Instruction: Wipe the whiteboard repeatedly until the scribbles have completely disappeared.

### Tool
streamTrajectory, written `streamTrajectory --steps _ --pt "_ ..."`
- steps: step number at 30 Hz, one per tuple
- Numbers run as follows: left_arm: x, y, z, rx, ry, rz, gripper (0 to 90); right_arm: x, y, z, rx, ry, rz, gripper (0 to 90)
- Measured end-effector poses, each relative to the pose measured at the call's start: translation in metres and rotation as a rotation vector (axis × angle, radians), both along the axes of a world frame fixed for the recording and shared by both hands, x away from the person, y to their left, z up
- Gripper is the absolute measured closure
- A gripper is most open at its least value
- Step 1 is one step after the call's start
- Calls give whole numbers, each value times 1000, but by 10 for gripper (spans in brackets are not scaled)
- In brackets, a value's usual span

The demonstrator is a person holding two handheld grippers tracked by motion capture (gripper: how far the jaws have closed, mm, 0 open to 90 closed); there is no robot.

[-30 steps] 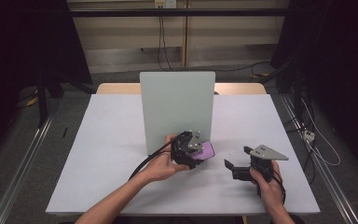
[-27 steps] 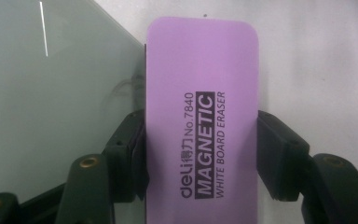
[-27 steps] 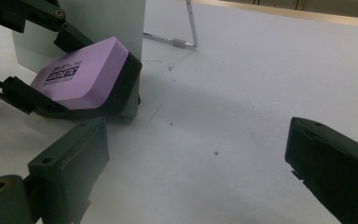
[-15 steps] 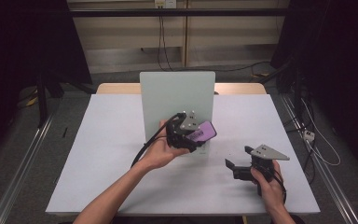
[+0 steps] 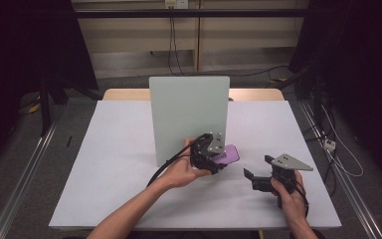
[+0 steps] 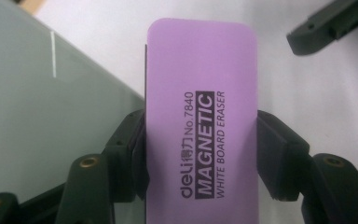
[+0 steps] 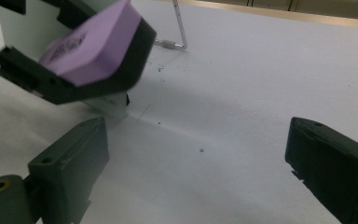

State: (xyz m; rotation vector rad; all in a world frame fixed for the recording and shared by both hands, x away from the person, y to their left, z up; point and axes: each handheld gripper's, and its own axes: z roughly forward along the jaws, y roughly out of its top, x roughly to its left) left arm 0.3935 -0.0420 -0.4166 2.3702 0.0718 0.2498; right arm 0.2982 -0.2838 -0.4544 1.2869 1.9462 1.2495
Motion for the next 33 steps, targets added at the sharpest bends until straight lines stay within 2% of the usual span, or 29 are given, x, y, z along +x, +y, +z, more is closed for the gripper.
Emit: streamTrajectory --steps 5,7,10,13,16,19,22,24,28,31,33 --pt "-4 -5 -17 22 49 -25 409 0 0 0 -1 1 3 64" --pt "-7 -8 -21 28 30 -31 408 -1 -1 0 -1 4 5 65" --pt "-6 -9 -20 19 37 -30 408 -1 -2 0 5 5 9 67" --pt "-1 -6 -10 -30 32 -12 409 -2 -2 1 9 2 12 68" --pt "7 -2 10 -77 6 13 409 -1 -1 1 7 1 16 68" --pt "15 4 30 -140 3 42 409 -1 -1 0 6 -1 19 67" --pt "19 8 40 -165 -10 52 409 -2 -1 1 12 -1 16 67" --pt "18 6 36 -159 -8 44 408 -2 -1 1 11 -1 15 67" --pt "12 -3 20 -109 -2 7 409 -2 -2 1 11 0 15 68" --pt "9 -10 8 -107 18 -18 409 -2 -3 1 11 -6 15 68" --pt "7 -12 3 -81 15 -33 409 -3 -4 1 14 -5 13 68"
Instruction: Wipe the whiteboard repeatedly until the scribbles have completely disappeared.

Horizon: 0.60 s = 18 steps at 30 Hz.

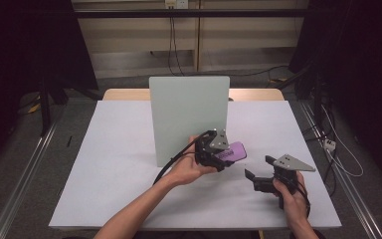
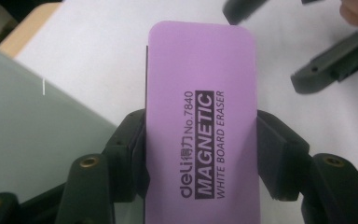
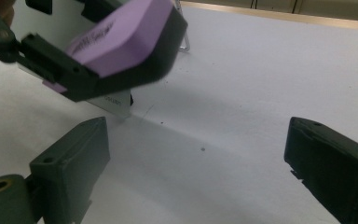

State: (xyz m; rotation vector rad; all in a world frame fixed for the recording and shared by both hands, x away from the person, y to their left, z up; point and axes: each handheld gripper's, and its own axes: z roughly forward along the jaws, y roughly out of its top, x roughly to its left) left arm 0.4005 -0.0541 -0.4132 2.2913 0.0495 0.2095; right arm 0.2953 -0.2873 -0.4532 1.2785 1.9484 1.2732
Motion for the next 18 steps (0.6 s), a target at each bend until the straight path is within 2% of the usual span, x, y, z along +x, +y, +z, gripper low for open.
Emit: streamTrajectory --steps 2,7,9,10,11,18 --pt "-2 -3 -4 19 10 -8 409 0 -1 0 1 0 -2 68" --pt "-6 -9 -17 20 10 -30 409 0 -1 0 1 -4 1 68" --pt "-7 -11 -20 37 15 -31 409 -1 -1 1 2 -3 1 68" --pt "-7 -11 -21 30 7 -30 409 -1 -1 0 3 -2 2 69" --pt "-8 -11 -20 49 3 -30 409 -1 -1 0 3 -2 2 69" --pt "-9 -7 -14 38 -20 -20 409 0 -1 0 4 -3 5 70"
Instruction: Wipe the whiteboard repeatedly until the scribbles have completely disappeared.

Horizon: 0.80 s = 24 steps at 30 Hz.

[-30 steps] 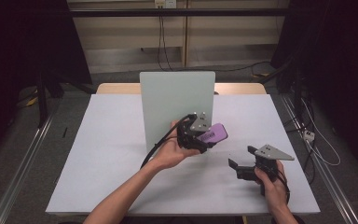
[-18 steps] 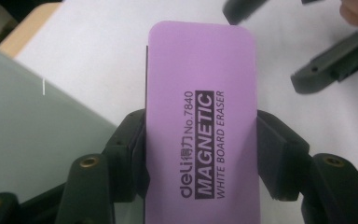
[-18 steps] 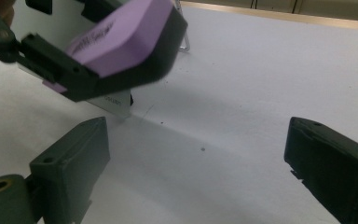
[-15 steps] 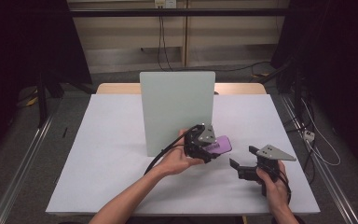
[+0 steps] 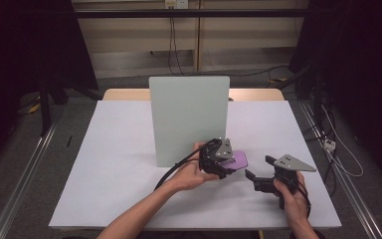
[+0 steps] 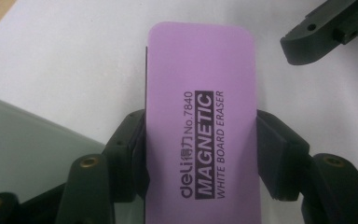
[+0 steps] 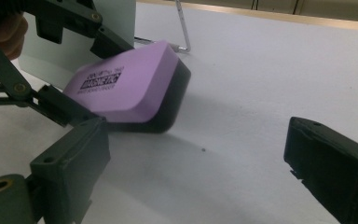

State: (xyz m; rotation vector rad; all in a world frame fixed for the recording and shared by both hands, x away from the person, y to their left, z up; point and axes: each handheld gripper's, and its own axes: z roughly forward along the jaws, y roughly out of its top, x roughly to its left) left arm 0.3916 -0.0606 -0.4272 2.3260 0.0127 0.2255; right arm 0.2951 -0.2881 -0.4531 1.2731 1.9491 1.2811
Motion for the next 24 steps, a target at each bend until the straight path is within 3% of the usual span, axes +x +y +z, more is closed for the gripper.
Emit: streamTrajectory --steps 3,7,10,14,17,20,23,24 --pt "2 7 5 2 -9 8 409 0 0 0 -2 0 1 70" --pt "1 19 8 35 -30 18 409 0 1 0 -1 2 -1 70" --pt "2 30 12 25 -37 32 409 0 1 0 -1 2 -2 70" --pt "13 49 30 -75 -24 75 409 0 2 0 -2 2 -2 70" --pt "19 58 46 -124 -45 108 408 1 2 0 -1 3 -1 70" --pt "19 59 48 -111 -51 108 408 1 2 -1 -2 3 -1 70" --pt "13 52 38 -34 -58 83 409 0 2 0 -1 3 -2 70" --pt "11 49 32 -26 -56 72 409 0 2 0 1 3 -2 70"
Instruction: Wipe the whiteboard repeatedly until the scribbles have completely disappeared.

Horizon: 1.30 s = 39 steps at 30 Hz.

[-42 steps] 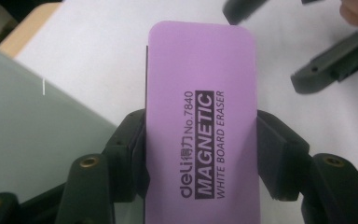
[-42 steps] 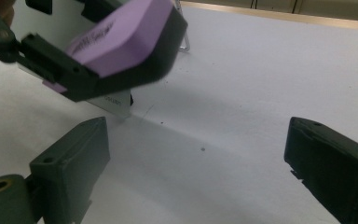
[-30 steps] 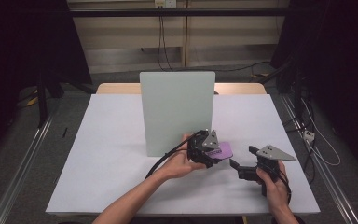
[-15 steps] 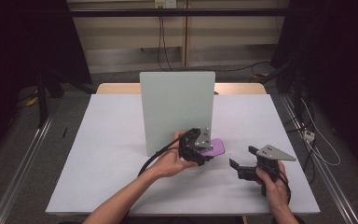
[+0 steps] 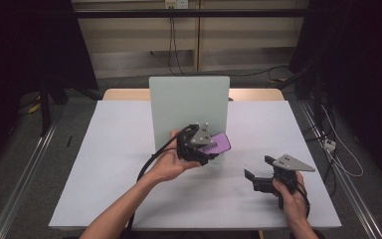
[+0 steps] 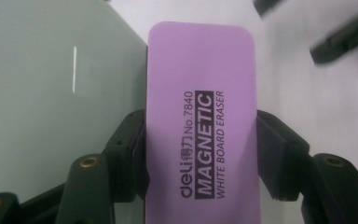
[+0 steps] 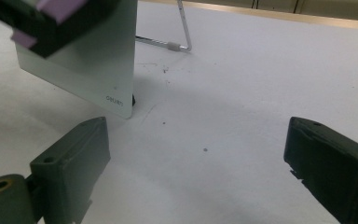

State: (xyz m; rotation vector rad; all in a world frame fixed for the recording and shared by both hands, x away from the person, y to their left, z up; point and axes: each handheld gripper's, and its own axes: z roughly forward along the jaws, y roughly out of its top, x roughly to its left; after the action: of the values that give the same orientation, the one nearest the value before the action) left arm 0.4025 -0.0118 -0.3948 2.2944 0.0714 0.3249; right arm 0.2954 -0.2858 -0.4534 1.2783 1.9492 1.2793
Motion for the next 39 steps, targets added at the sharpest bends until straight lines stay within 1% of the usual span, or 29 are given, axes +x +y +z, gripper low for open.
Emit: streamTrajectory --steps 1,2,3,4,7,8,9,11,14,15,16,18,19,21,22,23,25,26,29,32,33,34,35,36,37,39 --pt "-1 -1 -2 7 3 -7 409 0 0 0 -1 0 1 70" --pt "-2 -3 -5 1 1 -7 409 0 0 0 -2 0 2 70" --pt "-2 -5 -7 -11 8 -14 409 0 0 0 -3 1 1 70" --pt "-2 -8 -10 -10 16 -21 409 0 0 0 -3 0 0 70" --pt "-6 -18 -19 28 17 -55 409 0 0 0 -3 -1 -1 70" --pt "-7 -21 -22 27 23 -63 409 0 -1 0 -3 -1 0 70" --pt "-7 -23 -24 37 30 -66 409 0 -1 0 -3 0 0 70" --pt "-8 -26 -28 43 45 -72 409 0 -1 0 -2 0 -1 70" --pt "-11 -34 -37 94 58 -101 409 0 -1 0 -3 -1 2 70" --pt "-12 -36 -40 104 64 -108 409 0 0 0 -2 -2 2 70" --pt "-13 -37 -43 109 69 -112 409 0 0 0 -2 0 3 70" --pt "-14 -36 -43 99 79 -97 409 0 0 0 -2 -1 3 70" --pt "-14 -35 -42 98 76 -84 409 0 0 0 -2 0 3 69" --pt "-14 -30 -39 105 74 -76 409 0 0 0 -3 0 2 69" --pt "-13 -27 -38 93 71 -62 409 1 0 0 -2 0 2 70" --pt "-11 -23 -37 91 82 -65 409 1 0 0 -4 0 1 70" --pt "-10 -16 -35 82 89 -52 409 1 1 0 -1 1 2 70" --pt "-10 -12 -33 94 86 -52 409 1 1 0 -5 -1 4 70" --pt "-11 1 -34 106 73 -36 409 2 2 -1 -2 8 2 70" --pt "-10 13 -32 122 85 -32 409 3 4 -1 0 11 1 70" --pt "-10 19 -34 98 90 -19 409 4 4 -1 -4 10 2 70" --pt "-9 22 -33 102 95 -18 408 5 5 -2 -8 12 5 70" --pt "-9 28 -33 92 93 -10 409 5 5 -2 -8 13 4 70" --pt "-10 32 -32 83 100 7 409 5 6 -2 -5 17 5 70" --pt "-9 36 -31 78 112 3 408 5 6 -2 -9 13 9 70" --pt "-8 41 -28 56 134 18 408 5 7 -2 -8 14 12 70"
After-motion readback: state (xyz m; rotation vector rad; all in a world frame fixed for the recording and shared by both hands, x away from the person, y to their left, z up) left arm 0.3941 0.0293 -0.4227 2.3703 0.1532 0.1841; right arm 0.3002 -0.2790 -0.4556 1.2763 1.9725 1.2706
